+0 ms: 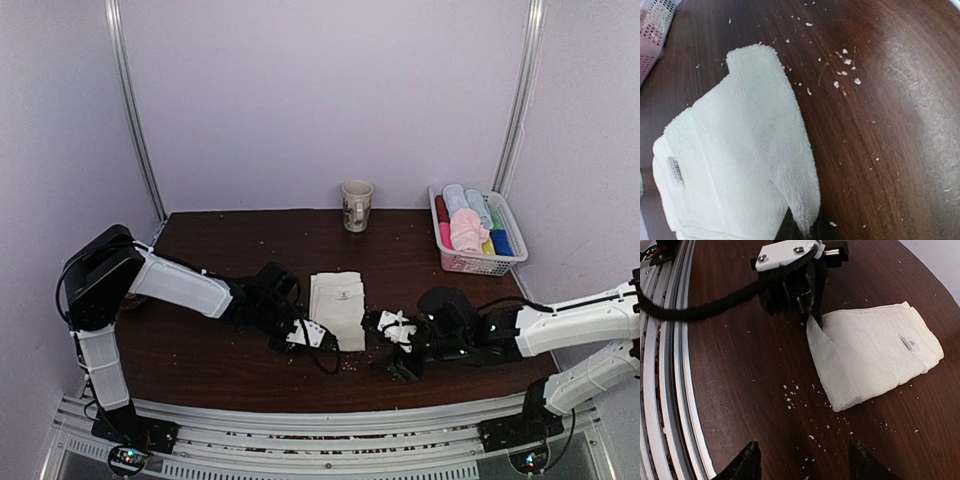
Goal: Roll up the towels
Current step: Roll the towel at the center of the board.
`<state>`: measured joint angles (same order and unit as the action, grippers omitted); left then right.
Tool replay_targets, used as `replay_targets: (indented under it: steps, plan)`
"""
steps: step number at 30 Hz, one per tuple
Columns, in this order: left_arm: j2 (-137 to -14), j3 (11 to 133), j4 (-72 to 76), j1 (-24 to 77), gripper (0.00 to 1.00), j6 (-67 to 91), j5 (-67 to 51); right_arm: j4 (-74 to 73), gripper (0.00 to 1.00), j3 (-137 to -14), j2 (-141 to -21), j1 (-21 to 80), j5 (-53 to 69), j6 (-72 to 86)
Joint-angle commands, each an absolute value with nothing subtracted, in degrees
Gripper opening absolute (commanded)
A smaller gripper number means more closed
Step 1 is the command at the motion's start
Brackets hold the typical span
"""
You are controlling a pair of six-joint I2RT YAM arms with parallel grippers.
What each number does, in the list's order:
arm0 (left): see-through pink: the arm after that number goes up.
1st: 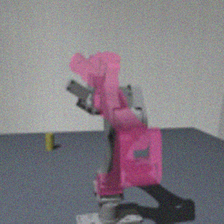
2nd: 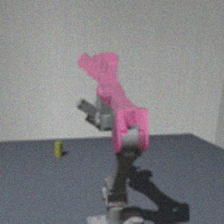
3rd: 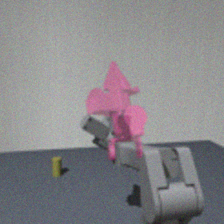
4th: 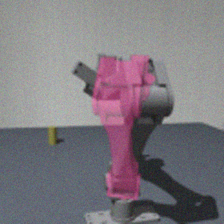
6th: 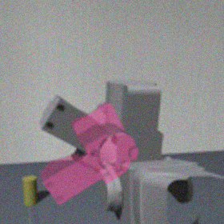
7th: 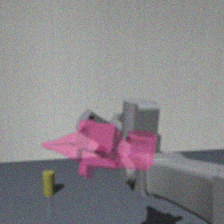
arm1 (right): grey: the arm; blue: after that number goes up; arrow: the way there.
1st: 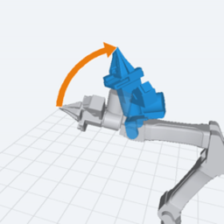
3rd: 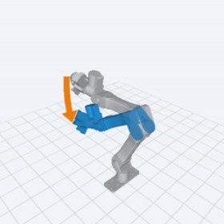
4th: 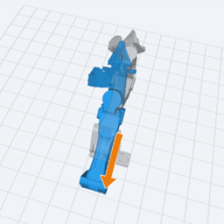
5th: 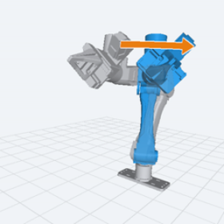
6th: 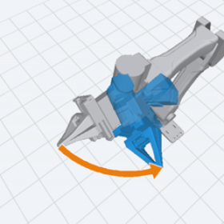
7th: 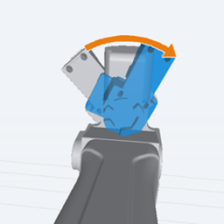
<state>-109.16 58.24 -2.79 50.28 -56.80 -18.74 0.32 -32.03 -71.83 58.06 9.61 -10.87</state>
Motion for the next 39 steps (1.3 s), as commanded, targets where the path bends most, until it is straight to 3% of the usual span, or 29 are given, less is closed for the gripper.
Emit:
replay_targets:
  steps: [1, 12, 25, 31, 36, 39]
  plan:
    - [-112.8, 62.6, -18.4, 47.9, 0.00, -53.2, -29.0, 12.9, 0.59, -27.5, -69.0, 61.3, -2.1, -17.7]
    - [-121.8, 76.9, -36.6, 43.9, 0.00, -51.1, -39.6, 16.0, 0.60, -34.6, -88.5, 70.0, -16.0, -31.5]
    - [-131.1, 88.4, -51.7, 40.4, 0.00, -53.1, -47.7, 15.6, 0.57, -47.7, -107.7, 70.6, -29.8, -34.6]
    - [-132.6, 90.4, -54.8, 39.4, 0.00, -54.8, -48.7, 9.5, 0.35, -51.0, -111.0, 68.8, -25.6, -31.4]
    - [-132.3, 90.4, -54.9, 39.3, 0.00, -55.1, -48.0, -1.1, 0.05, -56.7, -112.2, 66.4, -13.6, -26.2]
    - [-131.0, 89.2, -53.3, 39.3, 0.00, -54.4, -47.0, -4.4, 0.00, -58.2, -112.5, 65.7, -8.2, -24.6]
